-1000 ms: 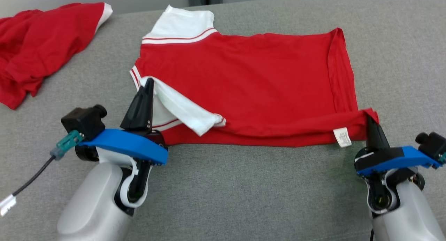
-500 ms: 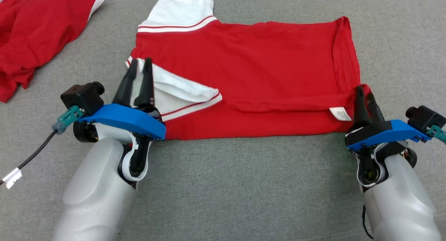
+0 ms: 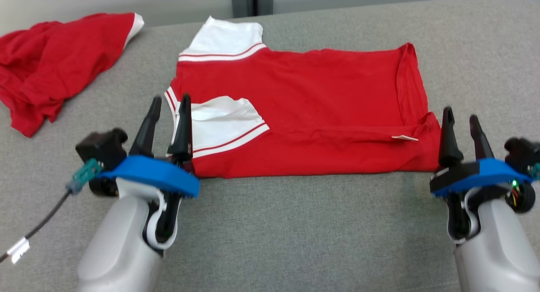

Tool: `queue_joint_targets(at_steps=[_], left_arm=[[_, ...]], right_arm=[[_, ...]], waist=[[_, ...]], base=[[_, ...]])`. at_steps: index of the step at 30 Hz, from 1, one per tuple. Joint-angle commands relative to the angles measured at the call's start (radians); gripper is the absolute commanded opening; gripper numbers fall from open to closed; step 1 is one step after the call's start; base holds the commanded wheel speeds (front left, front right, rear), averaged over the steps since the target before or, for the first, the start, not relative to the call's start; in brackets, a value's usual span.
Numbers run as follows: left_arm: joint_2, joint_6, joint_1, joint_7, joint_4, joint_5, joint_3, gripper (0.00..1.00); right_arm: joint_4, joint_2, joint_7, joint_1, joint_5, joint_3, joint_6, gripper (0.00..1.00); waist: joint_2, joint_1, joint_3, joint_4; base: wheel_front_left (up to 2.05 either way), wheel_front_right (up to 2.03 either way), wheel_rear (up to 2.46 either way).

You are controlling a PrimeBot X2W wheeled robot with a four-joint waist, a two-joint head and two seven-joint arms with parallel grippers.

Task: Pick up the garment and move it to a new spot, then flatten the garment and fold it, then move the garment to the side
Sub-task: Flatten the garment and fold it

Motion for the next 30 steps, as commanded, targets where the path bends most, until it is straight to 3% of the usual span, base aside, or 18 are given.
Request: queue_joint_targets(at_steps=[1, 5, 16, 23, 25, 26, 27, 30], left_arm=[[0.020, 0.001, 0.045, 0.001, 0.006, 0.010, -0.010, 1.00], [0.037, 0.017, 0.102, 0.034, 0.017, 0.001, -0.014, 1.00], [0.056, 0.132, 0.217, 0.265, 0.046, -0.078, -0.004, 1.00], [0.049, 0.155, 0.189, 0.302, 0.065, -0.112, 0.015, 1.00], [0.044, 0.153, 0.185, 0.304, 0.070, -0.124, 0.022, 0.78], [0.041, 0.149, 0.184, 0.301, 0.072, -0.131, 0.027, 0.59], [0.039, 0.146, 0.183, 0.301, 0.075, -0.138, 0.030, 0.46], [0.035, 0.140, 0.173, 0.304, 0.081, -0.146, 0.028, 0.17]], right_arm=[[-0.034, -0.002, -0.005, 0.058, -0.037, -0.009, 0.000, 1.00], [-0.072, -0.002, -0.005, 0.126, -0.087, -0.020, 0.000, 1.00], [-0.161, -0.002, 0.046, 0.260, -0.079, -0.001, 0.000, 1.00], [-0.196, -0.002, 0.061, 0.261, -0.067, 0.025, 0.000, 1.00], [-0.198, -0.002, 0.062, 0.262, -0.065, 0.029, 0.000, 1.00], [-0.199, -0.002, 0.063, 0.262, -0.064, 0.031, 0.000, 1.00], [-0.197, -0.002, 0.065, 0.262, -0.062, 0.032, 0.000, 1.00], [-0.185, -0.002, 0.067, 0.260, -0.060, 0.035, 0.000, 1.00]], waist=[[-0.0001, 0.0000, -0.024, 0.000], [-0.0001, 0.0000, -0.055, 0.006], [-0.0001, 0.0000, -0.076, -0.006], [-0.0001, 0.0000, -0.038, -0.033], [-0.0001, 0.0000, -0.029, -0.037], [-0.0001, 0.0000, -0.026, -0.039], [-0.0001, 0.0000, -0.024, -0.040], [-0.0001, 0.0000, -0.018, -0.039]], base=[[0.00, 0.00, 0.00], [0.00, 0.00, 0.00], [0.00, 0.00, 0.00], [0.00, 0.00, 0.00], [0.00, 0.00, 0.00], [0.00, 0.00, 0.00], [0.00, 0.00, 0.00], [0.00, 0.00, 0.00]])
